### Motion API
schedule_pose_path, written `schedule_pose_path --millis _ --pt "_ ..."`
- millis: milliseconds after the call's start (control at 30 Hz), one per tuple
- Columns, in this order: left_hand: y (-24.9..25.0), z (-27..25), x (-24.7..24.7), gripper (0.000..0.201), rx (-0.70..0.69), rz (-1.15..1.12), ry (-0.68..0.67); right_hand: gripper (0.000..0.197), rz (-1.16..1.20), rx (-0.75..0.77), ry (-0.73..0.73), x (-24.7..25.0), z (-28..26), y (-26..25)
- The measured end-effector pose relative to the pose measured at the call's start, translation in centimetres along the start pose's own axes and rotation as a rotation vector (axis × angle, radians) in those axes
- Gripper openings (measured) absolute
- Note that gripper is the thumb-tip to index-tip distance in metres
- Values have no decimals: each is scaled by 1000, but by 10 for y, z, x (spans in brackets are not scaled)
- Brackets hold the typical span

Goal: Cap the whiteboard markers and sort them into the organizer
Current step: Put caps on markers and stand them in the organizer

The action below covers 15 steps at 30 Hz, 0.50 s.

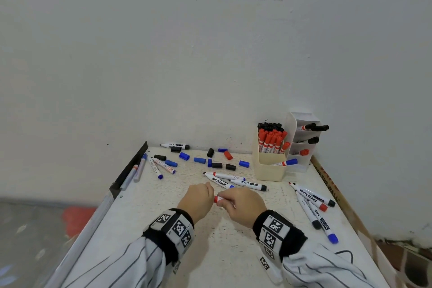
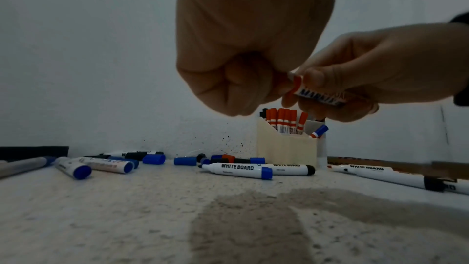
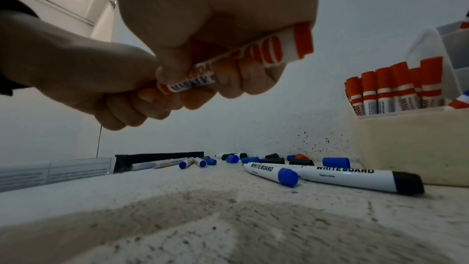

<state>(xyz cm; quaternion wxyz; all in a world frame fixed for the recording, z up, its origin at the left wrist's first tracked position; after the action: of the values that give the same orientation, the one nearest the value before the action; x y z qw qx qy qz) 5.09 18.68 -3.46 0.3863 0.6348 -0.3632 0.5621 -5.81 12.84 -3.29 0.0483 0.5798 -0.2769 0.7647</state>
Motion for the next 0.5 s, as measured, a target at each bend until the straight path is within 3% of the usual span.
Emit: schedule_pose_path --millis 133,200,300,333,400,500 --pt "6 6 3 52 -105 4 35 26 219 -108 -76 -6 0 9" --pt "7 15 3 31 -135 -297 90 25 233 -136 -96 -6 3 12" --pt "10 26 2 46 24 -863 89 25 113 -198 -106 5 10 24" --pt "12 32 -1 48 75 -957 68 26 46 -231 -71 13 13 30" --pt "17 44 -7 46 42 -864 23 25 29 -311 85 33 18 46" --pt "24 60 -20 37 -3 -583 -125 15 238 -348 363 67 23 73"
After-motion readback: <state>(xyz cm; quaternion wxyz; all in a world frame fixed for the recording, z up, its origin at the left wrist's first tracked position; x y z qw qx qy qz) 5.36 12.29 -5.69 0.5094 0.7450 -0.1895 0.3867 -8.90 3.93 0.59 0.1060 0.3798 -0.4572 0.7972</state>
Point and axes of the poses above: each hand's wrist, its own z-axis towards the middle knuckle, its own x-axis out of the back of the hand, y = z × x, the point moved 3 cm from there along z, towards the middle knuckle
